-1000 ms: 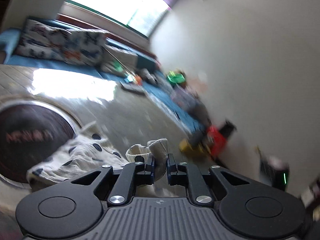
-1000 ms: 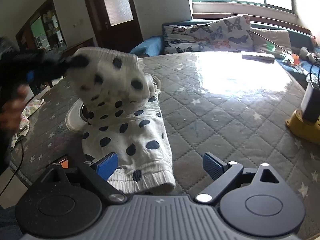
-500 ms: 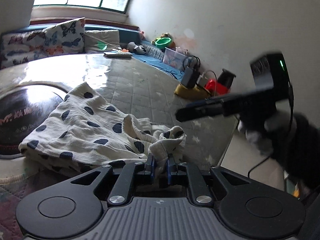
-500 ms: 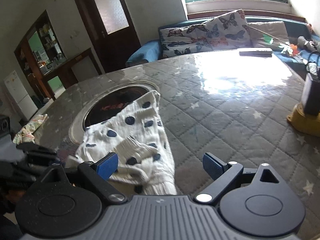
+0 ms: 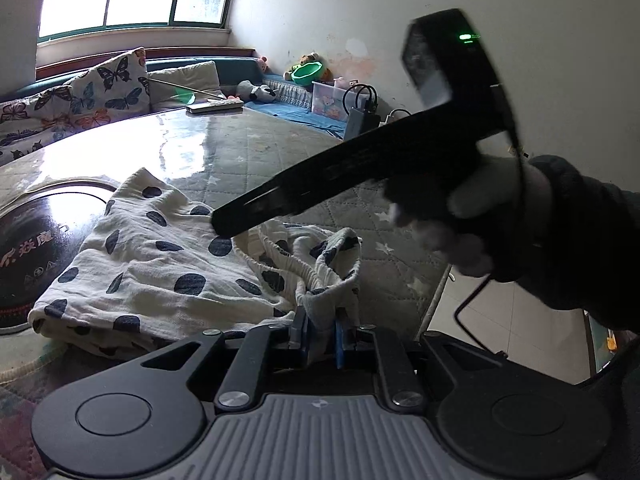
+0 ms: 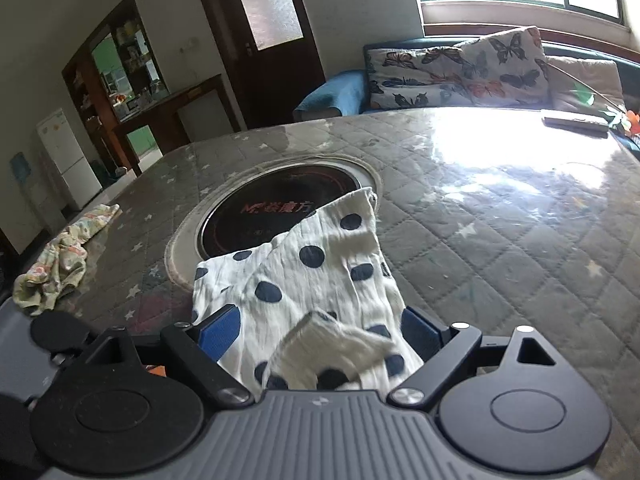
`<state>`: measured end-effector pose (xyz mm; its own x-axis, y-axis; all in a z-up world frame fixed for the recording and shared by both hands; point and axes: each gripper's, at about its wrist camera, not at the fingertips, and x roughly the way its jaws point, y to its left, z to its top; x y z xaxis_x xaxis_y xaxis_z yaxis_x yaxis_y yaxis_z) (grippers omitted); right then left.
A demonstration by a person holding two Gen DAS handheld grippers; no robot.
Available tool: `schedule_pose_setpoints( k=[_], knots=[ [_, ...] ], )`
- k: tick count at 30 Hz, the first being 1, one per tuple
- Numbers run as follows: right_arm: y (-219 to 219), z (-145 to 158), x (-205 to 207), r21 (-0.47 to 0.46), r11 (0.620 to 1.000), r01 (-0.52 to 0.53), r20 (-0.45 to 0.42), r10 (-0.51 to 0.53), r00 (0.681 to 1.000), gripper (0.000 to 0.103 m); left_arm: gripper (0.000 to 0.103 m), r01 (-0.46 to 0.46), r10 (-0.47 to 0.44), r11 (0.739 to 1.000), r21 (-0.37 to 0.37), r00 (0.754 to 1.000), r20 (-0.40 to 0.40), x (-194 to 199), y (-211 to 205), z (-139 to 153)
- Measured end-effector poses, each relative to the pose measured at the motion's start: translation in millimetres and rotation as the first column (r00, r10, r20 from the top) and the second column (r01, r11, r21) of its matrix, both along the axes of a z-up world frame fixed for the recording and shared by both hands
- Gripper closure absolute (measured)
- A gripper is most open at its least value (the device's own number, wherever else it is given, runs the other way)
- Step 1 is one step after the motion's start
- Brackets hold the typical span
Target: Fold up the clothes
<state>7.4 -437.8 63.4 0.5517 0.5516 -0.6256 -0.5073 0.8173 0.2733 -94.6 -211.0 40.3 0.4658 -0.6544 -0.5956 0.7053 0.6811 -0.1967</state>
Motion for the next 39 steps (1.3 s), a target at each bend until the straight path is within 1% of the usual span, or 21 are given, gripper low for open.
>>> schedule_pose_setpoints(
  k=[2, 5, 10, 21, 24, 26, 29, 31, 33, 35, 37, 39],
  knots=[
    [6, -5, 6, -0.013, 1.000, 0.003, -0.005, -0.003, 1.000, 0.013, 0.089, 0.000, 0.000, 1.000, -0.002, 1.000, -0.002, 1, 1, -1],
    [7, -9, 11, -0.073, 0.997, 0.041, 0.000, -0.041, 0.999, 0.013, 0.089, 0.001, -0.001, 1.000, -0.005, 1.000, -0.005, 2, 3, -2],
    [-21, -6, -4, -0.126, 0.985, 0.119, -0.003, -0.120, 0.993, 0.013, 0.089, 0.006, -0.006, 1.000, -0.013, 1.000, -0.014, 2, 6, -2],
    [-52, 9, -51, -0.204, 0.973, 0.106, 0.022, -0.104, 0.994, 0.013, 0.088, 0.014, -0.014, 1.000, 0.006, 0.999, -0.033, 0, 6, -3],
    [-47, 15, -56, -0.202, 0.977, 0.067, 0.044, -0.059, 0.997, 0.013, 0.087, 0.011, -0.010, 1.000, 0.012, 0.999, -0.034, 0, 6, -2],
    [-39, 17, -58, -0.223, 0.975, 0.016, 0.050, -0.004, 0.999, 0.013, 0.087, 0.006, -0.006, 1.000, 0.008, 0.999, -0.033, 0, 6, -1],
    [-25, 17, -64, -0.292, 0.952, -0.090, 0.044, 0.107, 0.993, 0.013, 0.088, 0.002, -0.002, 1.000, -0.003, 1.000, -0.030, 0, 6, 2],
    [-16, 15, -66, -0.337, 0.931, -0.141, 0.042, 0.164, 0.986, 0.013, 0.088, 0.002, -0.003, 1.000, -0.012, 1.000, -0.029, 0, 6, 3],
    [-8, 11, -68, -0.385, 0.910, -0.155, 0.073, 0.197, 0.978, 0.016, 0.088, 0.004, -0.005, 1.000, -0.014, 1.000, -0.024, -1, 6, 5],
    [-2, 9, -66, -0.406, 0.901, -0.153, 0.102, 0.211, 0.972, 0.021, 0.088, 0.007, -0.007, 1.000, -0.011, 1.000, -0.019, -1, 6, 6],
    [2, 6, -64, -0.415, 0.897, -0.154, 0.121, 0.222, 0.968, 0.021, 0.088, 0.009, -0.009, 1.000, -0.011, 1.000, -0.022, 0, 7, 7],
    [5, 4, -61, -0.431, 0.885, -0.178, 0.130, 0.256, 0.958, 0.021, 0.088, 0.009, -0.009, 1.000, -0.014, 1.000, -0.027, 1, 8, 7]
  ],
)
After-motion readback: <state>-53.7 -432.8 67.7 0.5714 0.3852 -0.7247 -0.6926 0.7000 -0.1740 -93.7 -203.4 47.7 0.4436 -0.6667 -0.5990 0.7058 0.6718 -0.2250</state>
